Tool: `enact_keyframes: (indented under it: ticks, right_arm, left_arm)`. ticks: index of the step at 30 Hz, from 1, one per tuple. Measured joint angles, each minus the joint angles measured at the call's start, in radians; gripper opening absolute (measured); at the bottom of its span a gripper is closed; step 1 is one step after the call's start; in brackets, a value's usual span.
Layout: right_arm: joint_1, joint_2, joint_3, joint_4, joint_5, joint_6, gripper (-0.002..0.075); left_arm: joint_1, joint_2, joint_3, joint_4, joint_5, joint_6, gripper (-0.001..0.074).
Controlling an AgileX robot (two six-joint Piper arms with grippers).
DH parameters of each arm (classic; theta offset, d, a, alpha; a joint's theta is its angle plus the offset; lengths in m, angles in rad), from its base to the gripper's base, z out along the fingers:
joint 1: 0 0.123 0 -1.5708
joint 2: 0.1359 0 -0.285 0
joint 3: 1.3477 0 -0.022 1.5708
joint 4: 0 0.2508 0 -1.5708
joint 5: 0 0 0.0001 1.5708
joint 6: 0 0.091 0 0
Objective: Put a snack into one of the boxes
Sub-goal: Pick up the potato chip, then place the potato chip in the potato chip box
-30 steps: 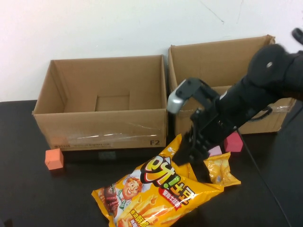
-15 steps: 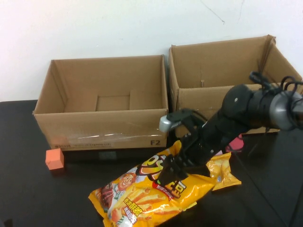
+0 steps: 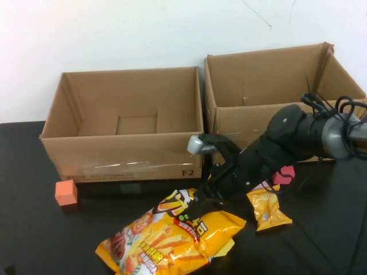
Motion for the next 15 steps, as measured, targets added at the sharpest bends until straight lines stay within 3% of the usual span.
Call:
enact_keyframes:
  ticks: [8, 15]
  right_arm:
    - [0.000, 0.012, -0.082, 0.276, 0.263, -0.118, 0.0024]
    - [0.005, 0.016, -0.369, 0.616, 0.347, -0.196, 0.0019]
  left_arm:
    - [0.000, 0.000, 0.000, -0.002, 0.000, 0.000, -0.0003]
    - [0.000, 0.000, 0.000, -0.016, 0.000, 0.000, -0.0003]
